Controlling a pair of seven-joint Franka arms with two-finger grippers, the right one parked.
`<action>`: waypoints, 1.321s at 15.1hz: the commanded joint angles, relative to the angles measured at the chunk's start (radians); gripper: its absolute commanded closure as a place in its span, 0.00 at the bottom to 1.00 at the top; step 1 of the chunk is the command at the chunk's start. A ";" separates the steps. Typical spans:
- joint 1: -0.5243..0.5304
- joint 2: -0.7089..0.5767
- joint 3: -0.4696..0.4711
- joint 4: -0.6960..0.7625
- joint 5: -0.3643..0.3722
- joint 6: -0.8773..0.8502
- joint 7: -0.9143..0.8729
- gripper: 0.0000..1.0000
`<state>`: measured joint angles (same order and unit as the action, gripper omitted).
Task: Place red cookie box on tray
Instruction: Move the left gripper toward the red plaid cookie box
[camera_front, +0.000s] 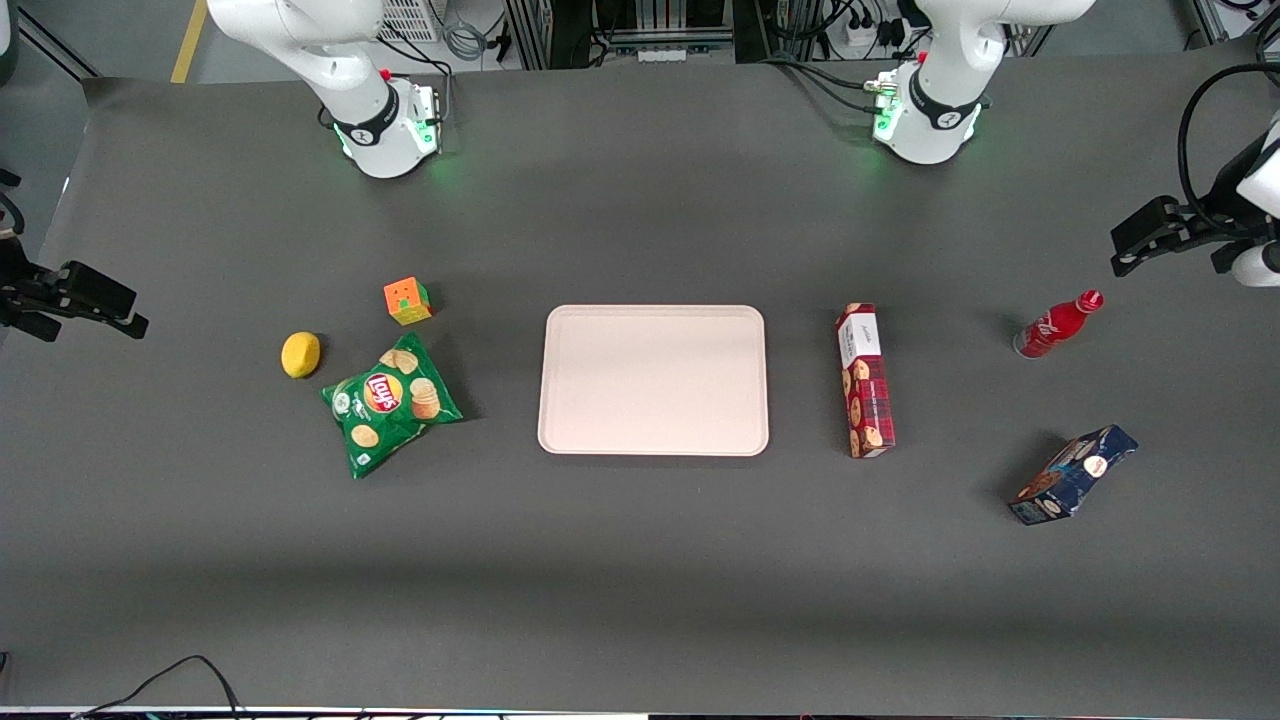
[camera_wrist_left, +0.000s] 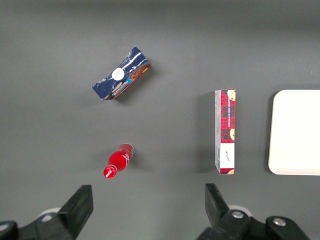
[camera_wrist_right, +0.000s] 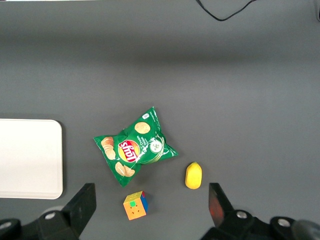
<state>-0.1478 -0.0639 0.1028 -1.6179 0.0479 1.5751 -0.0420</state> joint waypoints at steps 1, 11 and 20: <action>-0.009 -0.010 0.005 -0.008 -0.005 -0.006 -0.003 0.00; -0.035 0.090 -0.034 -0.023 -0.071 0.023 -0.133 0.00; -0.065 0.180 -0.104 -0.325 -0.069 0.438 -0.261 0.00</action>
<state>-0.2019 0.1252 0.0307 -1.8150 -0.0173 1.8634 -0.2253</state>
